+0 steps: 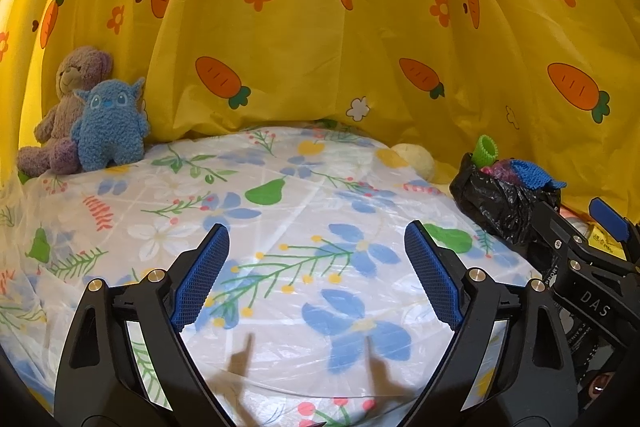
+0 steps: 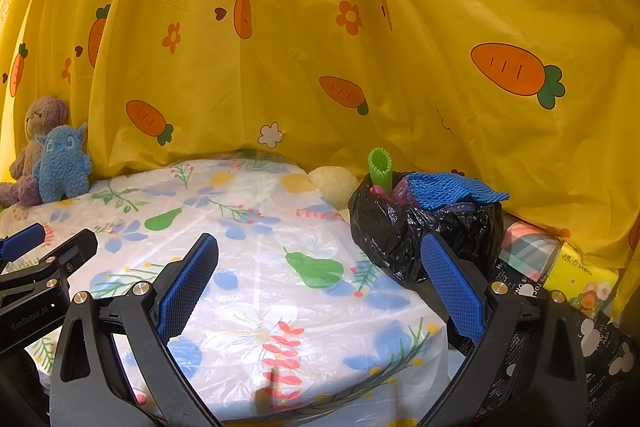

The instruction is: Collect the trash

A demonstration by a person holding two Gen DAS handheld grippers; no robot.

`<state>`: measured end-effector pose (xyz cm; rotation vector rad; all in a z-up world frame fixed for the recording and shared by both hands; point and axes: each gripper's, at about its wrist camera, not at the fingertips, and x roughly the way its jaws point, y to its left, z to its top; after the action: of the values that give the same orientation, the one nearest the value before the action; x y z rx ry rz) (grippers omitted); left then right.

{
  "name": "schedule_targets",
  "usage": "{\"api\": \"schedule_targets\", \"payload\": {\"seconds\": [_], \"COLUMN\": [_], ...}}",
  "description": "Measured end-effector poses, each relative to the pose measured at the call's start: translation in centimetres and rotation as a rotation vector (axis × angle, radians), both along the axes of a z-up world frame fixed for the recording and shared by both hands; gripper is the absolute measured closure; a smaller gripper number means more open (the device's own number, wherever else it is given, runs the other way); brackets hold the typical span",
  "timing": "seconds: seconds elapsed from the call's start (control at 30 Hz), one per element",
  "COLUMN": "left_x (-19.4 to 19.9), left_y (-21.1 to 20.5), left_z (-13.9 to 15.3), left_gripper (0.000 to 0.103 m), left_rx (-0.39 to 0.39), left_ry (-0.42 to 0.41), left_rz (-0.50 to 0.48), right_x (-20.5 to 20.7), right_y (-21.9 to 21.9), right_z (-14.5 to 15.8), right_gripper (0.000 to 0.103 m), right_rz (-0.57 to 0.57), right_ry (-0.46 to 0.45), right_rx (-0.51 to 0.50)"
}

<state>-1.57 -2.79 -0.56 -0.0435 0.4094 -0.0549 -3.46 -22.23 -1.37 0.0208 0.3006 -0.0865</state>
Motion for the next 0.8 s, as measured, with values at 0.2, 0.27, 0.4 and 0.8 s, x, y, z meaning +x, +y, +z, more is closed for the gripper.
{"api": "schedule_targets", "payload": {"seconds": [0.2, 0.27, 0.4, 0.8], "left_x": [0.04, 0.08, 0.07, 0.40], "left_y": [0.07, 0.05, -0.01, -0.18], "left_z": [0.00, 0.00, -0.03, -0.29], "left_gripper": [0.015, 0.015, 0.015, 0.015], "left_rx": [-0.002, -0.001, -0.001, 0.007], "left_ry": [0.001, 0.003, 0.004, 0.014], "left_rz": [0.000, -0.002, -0.003, -0.027], "right_x": [0.02, -0.05, -0.17, 0.32], "right_y": [-0.01, -0.01, 0.04, -0.10], "right_z": [-0.03, -0.14, -0.26, -0.42], "right_gripper": [0.006, 0.006, 0.006, 0.006], "right_rz": [-0.002, -0.003, -0.006, -0.015], "right_ry": [0.003, 0.004, 0.005, 0.012], "right_rx": [0.001, 0.001, 0.001, 0.003]}}
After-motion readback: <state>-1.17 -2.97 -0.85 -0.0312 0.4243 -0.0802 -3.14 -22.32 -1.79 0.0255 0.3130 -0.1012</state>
